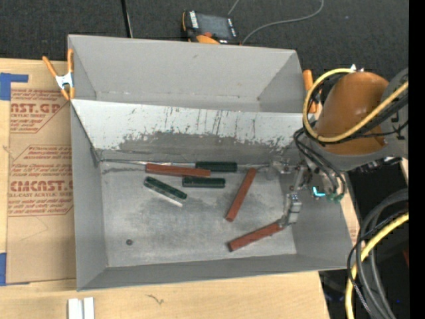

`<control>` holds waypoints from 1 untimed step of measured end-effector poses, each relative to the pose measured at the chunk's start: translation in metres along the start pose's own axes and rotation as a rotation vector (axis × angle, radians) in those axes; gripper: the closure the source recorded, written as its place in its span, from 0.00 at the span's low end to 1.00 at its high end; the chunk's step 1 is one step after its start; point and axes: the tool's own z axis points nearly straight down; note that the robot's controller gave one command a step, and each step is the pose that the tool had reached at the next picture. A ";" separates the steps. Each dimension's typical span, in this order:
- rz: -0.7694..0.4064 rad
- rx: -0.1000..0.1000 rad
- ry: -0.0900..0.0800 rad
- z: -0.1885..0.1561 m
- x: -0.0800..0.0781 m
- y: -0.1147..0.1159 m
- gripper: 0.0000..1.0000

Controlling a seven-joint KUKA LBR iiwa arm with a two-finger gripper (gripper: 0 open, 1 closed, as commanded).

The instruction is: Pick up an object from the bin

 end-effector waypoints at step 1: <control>-0.150 -0.001 0.001 0.102 0.021 -0.032 0.00</control>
Offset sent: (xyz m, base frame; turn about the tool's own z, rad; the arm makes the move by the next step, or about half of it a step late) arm -0.0190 -0.0323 -0.0979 -0.1508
